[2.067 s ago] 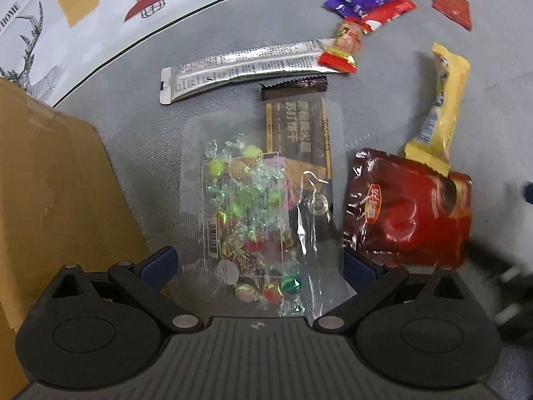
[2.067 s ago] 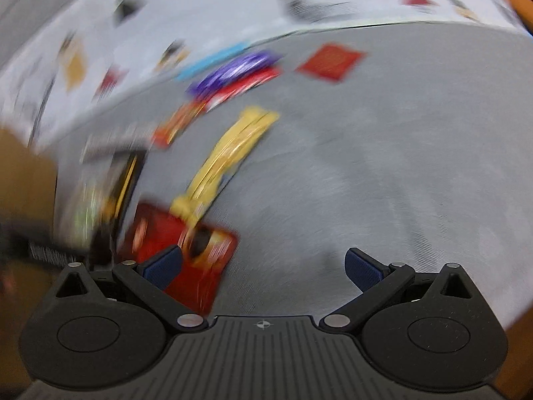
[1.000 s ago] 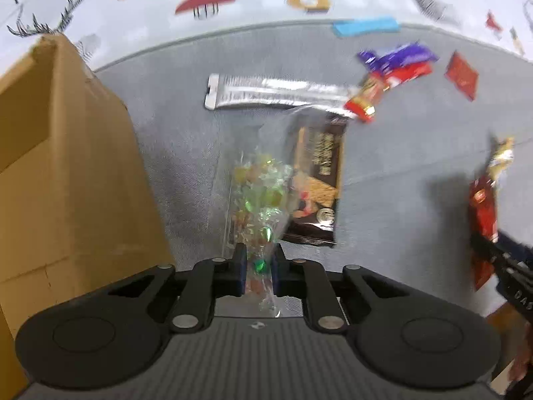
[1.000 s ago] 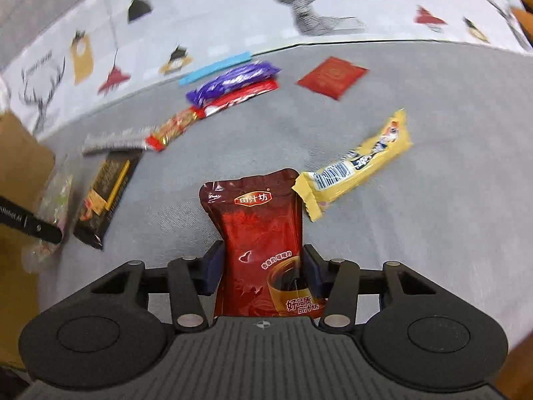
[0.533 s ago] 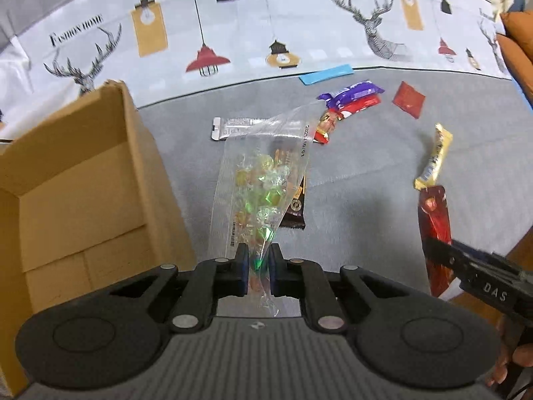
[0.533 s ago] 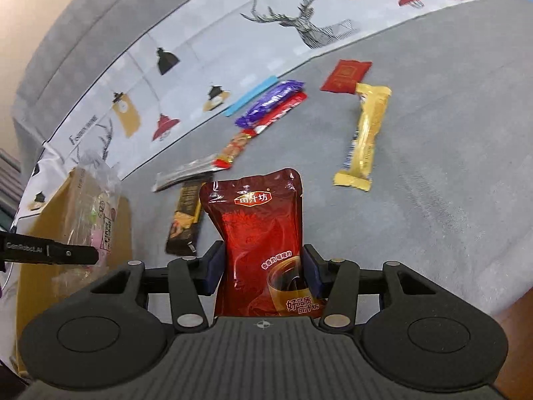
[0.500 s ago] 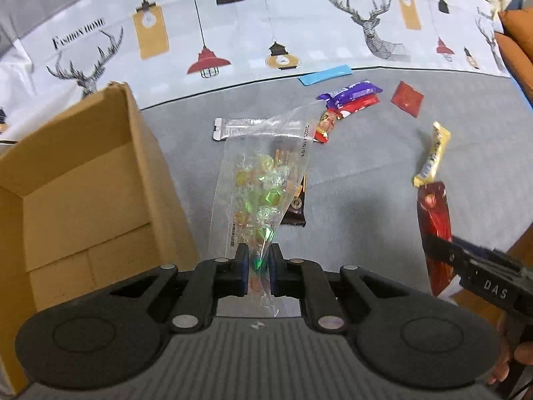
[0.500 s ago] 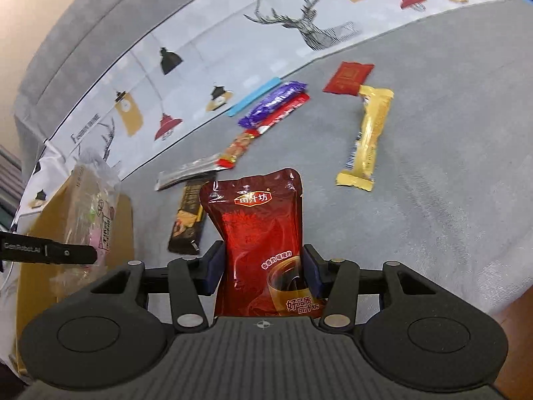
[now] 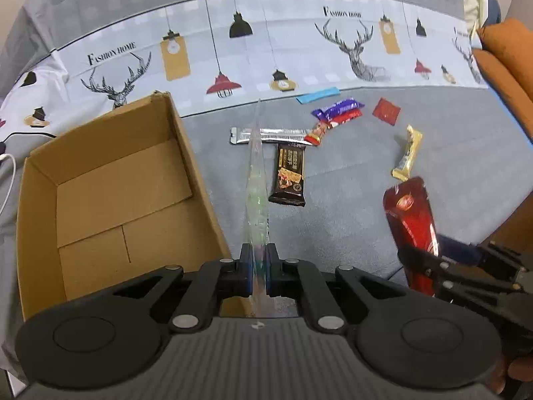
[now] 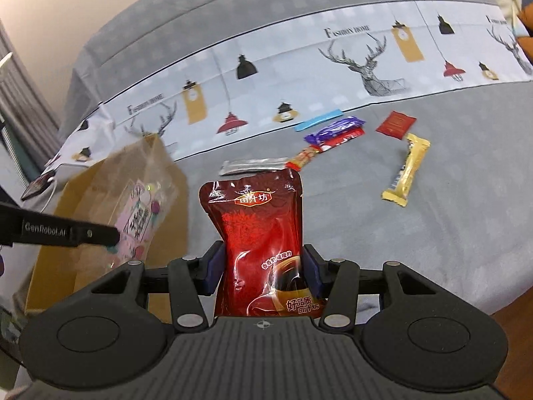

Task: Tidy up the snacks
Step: 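Carry the candy bag and coffee pouch over the cardboard box with both tools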

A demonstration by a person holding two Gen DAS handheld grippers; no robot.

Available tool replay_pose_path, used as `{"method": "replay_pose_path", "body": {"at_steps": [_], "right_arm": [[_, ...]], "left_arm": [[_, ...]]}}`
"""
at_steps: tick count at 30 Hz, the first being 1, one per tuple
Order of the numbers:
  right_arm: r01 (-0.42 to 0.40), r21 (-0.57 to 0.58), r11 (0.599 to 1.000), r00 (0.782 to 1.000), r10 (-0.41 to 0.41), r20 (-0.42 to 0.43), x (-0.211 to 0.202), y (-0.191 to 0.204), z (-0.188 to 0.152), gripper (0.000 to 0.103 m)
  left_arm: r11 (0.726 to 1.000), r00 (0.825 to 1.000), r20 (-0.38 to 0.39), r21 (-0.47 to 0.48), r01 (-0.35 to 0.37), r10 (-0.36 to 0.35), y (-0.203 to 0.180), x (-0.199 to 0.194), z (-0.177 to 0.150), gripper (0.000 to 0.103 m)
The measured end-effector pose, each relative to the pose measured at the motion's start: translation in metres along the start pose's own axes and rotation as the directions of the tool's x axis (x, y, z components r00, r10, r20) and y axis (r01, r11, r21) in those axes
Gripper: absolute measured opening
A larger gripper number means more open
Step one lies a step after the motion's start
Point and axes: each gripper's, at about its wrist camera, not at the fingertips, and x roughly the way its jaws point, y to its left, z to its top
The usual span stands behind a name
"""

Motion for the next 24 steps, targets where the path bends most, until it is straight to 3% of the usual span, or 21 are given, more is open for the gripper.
{"method": "replay_pose_path", "body": {"at_steps": [16,24], "right_arm": [[0.009,-0.032,0.999,0.999,-0.008,0.034,-0.027,0.025,-0.004,0.052],[-0.032,-0.062,0.998,0.999,0.035,0.038,-0.037,0.050,-0.004,0.052]], "left_arm": [[0.998,0.990,0.129,-0.021,0.060,-0.057,0.007,-0.056,-0.010,0.006],[0.997,0.987,0.158,-0.064,0.041,-0.031,0.026,-0.077,-0.019,0.006]]}}
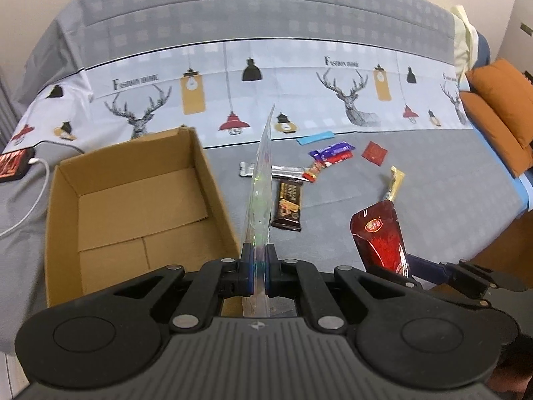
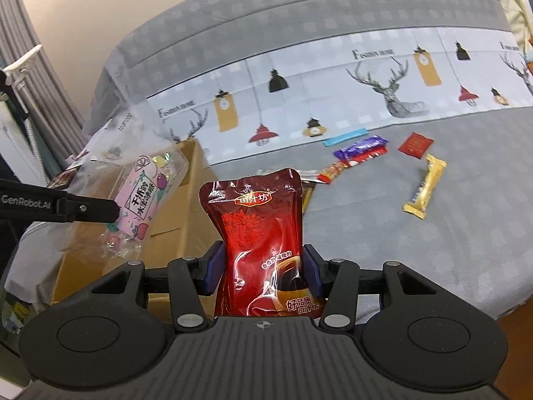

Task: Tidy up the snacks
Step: 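Carry the candy bag and coffee pouch over the cardboard box with both tools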

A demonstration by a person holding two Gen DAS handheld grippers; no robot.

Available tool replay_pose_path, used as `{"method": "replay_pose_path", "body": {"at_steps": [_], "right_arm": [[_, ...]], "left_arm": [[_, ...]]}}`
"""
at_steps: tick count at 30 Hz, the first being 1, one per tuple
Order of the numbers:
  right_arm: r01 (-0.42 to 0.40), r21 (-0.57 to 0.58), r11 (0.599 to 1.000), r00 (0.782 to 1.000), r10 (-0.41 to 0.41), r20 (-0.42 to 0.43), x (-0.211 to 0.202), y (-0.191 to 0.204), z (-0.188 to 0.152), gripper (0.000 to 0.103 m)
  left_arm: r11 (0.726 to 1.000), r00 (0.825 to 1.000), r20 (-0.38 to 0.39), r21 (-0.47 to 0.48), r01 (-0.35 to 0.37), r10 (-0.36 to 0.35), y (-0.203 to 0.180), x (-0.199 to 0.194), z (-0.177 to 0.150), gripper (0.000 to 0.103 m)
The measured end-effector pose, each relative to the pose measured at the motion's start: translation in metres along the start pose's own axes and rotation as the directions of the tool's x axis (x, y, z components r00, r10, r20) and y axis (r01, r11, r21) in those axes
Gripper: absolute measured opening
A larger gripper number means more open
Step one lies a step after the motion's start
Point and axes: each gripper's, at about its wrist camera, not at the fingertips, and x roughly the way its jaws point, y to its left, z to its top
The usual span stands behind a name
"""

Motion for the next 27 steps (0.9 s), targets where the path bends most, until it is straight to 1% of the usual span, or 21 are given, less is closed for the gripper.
{"method": "replay_pose_path", "body": {"at_steps": [6,10,14,18,21,24,27], "right_arm": [[-0.059,-0.022,0.998,0.998,0.059,0.000,-0.004,0.026,-0.002,0.052],[-0.099,-0.027,0.995,0.995,0.099,-0.011,-0.003,0.044,-0.003,0.052],[-0.119,-0.058,0.991,0.993,0.119,-0.005,-0.005,0.063,-0.001,0.052],[-0.145,-0.079,0.986,0.989,0.146,0.003,-0.009,0.079,0.002,0.052],[-0.171,-0.100,0.980,0.985,0.172,0.006,-0.014,0.088,0.006,0.052],[-0.175,-0.124,0.977,0.984,0.178,0.013,-0.016,0.097,0.008,0.052],[-0.187,-0.126,0.974,0.982,0.191,0.017,-0.016,0.105,0.008,0.052]], "left_arm": [[0.999,0.999,0.029,-0.028,-0.041,0.042,0.022,-0.022,-0.009,0.006],[0.996,0.997,0.040,-0.066,-0.066,0.069,0.040,-0.037,-0.014,0.006],[0.991,0.993,0.066,-0.094,-0.091,0.098,0.060,-0.052,-0.019,0.006],[0.982,0.989,0.077,-0.149,-0.116,0.128,0.077,-0.060,-0.019,0.006],[0.976,0.989,0.083,-0.188,-0.108,0.126,0.089,-0.070,-0.021,0.006],[0.972,0.985,0.101,-0.201,-0.117,0.140,0.097,-0.082,-0.025,0.006],[0.968,0.982,0.099,-0.211,-0.139,0.163,0.103,-0.087,-0.030,0.006]]}}
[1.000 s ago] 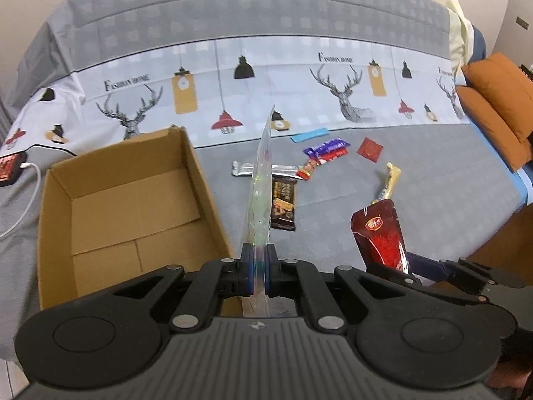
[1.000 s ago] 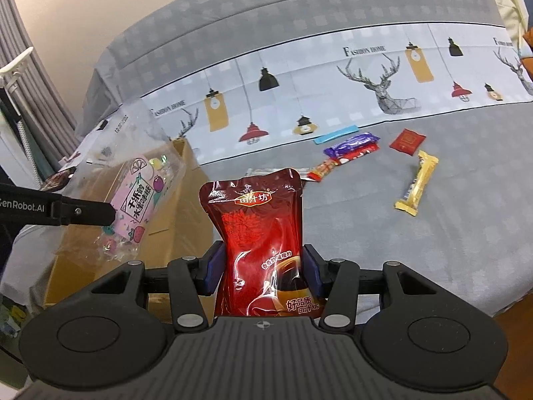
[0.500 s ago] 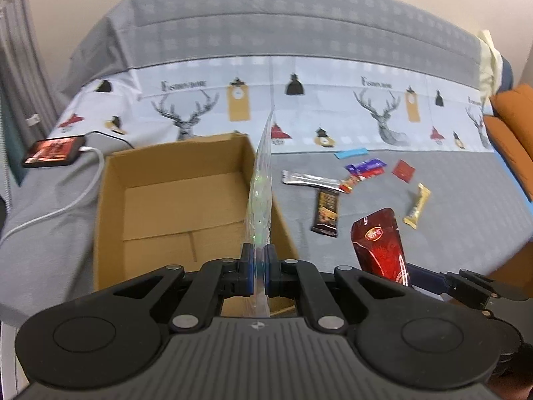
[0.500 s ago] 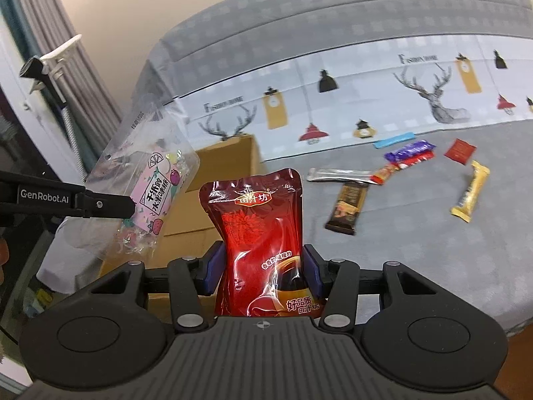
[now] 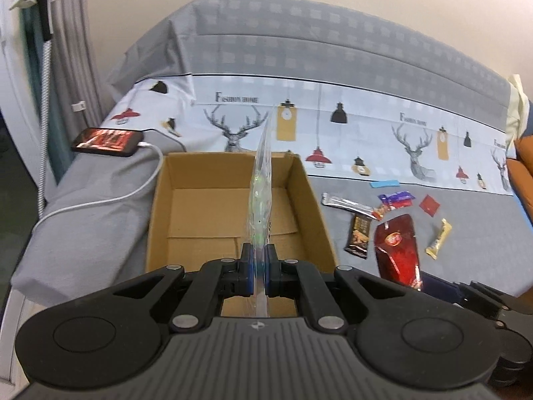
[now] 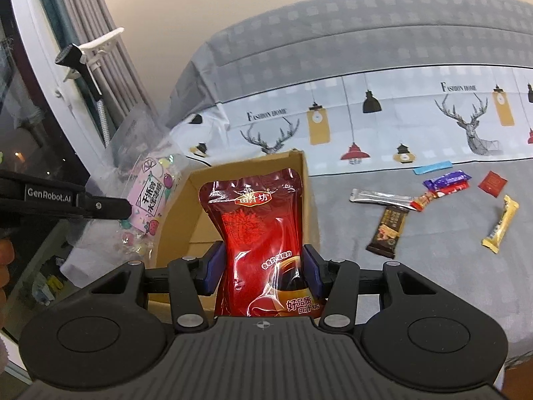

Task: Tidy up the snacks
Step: 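Carry the candy bag and coffee pouch over the cardboard box with both tools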

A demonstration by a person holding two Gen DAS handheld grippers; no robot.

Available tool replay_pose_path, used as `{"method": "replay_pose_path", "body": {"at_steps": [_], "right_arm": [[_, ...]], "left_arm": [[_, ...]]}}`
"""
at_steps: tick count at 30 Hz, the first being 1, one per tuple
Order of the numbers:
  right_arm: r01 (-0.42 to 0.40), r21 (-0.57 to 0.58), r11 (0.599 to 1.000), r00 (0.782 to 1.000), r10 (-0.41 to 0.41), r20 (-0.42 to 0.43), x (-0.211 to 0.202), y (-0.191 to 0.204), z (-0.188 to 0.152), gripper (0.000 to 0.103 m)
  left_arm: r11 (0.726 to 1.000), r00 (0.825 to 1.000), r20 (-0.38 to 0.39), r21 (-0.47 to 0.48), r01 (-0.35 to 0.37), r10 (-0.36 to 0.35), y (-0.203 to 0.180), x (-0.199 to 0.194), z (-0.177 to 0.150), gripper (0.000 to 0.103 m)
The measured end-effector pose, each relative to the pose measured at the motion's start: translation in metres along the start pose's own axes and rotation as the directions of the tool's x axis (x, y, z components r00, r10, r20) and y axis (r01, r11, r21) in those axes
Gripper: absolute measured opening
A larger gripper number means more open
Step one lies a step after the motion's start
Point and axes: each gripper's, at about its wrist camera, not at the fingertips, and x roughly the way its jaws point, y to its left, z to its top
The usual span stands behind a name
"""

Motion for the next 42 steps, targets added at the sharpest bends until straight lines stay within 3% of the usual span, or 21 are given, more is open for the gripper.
{"method": "replay_pose_path", "body": {"at_steps": [17,42], "right_arm": [[-0.015,-0.054,0.998,0.999,0.013,-0.040,0.002,0.026,-0.007,0.052],[0.015,-0.081,0.997,0.992,-0.025,-0.124,0.045,0.040,0.003,0.052]], "left_arm": [[0.996,1.000,-0.027,-0.087,-0.018,0.015,0.042,0.008,-0.013,0.006],[0.996,0.997,-0.083,-0.094,-0.010,0.002,0.052,0.050,-0.009,0.006]]}}
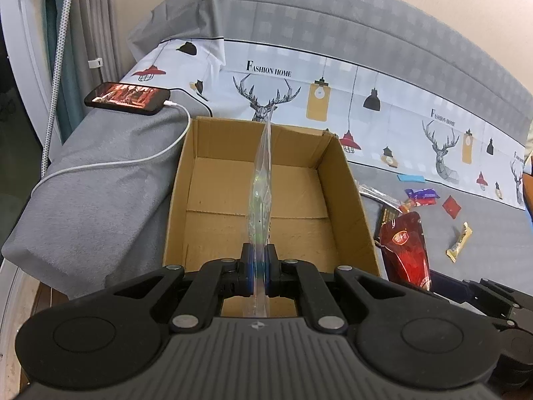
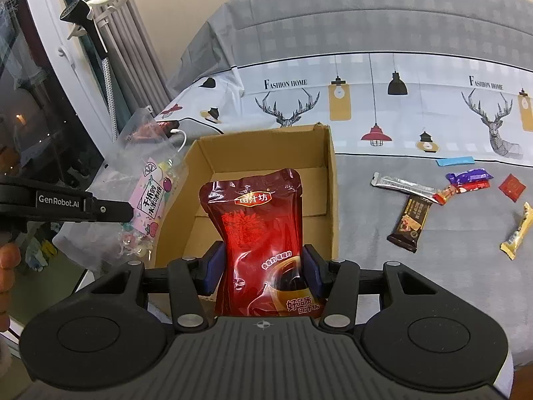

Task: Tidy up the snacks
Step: 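Carry the candy bag and coffee pouch over the cardboard box with both tools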

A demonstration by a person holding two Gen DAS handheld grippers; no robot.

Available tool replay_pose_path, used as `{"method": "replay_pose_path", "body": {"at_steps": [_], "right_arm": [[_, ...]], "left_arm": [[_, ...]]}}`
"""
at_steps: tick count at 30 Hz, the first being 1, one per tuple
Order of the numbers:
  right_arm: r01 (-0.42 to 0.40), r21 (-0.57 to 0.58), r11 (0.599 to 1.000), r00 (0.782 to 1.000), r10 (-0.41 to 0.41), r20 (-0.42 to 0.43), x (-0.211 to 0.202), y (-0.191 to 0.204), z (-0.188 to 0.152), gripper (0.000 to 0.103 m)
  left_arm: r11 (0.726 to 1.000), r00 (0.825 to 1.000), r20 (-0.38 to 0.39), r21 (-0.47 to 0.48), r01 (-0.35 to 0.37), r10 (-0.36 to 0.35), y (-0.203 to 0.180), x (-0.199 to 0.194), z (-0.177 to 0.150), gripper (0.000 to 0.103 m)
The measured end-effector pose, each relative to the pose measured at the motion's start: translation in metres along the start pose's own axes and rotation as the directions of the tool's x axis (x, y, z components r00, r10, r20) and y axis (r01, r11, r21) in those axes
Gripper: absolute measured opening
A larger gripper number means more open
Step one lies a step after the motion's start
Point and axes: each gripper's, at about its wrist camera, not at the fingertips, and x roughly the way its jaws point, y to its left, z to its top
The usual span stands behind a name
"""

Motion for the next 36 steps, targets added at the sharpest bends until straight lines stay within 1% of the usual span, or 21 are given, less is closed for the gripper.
{"method": "replay_pose_path", "body": {"at_steps": [19,36], "right_arm": [[-0.004,0.012,1.000,0.998,0.005,-0.059,0.048,0.002,0.012,0.053],[0.016,0.048,0.999,0.992,-0.010,-0.128,0.098,-0.003,0.018,0.053]], "left_arm": [[1.000,0.997,-0.074,0.012,-0.018,0.019,0.006,0.046,0.008,0.006],[0.999,0.987,-0.157,0.039,-0.032,0.037,0.010,0.096,0.013,0.006]]}}
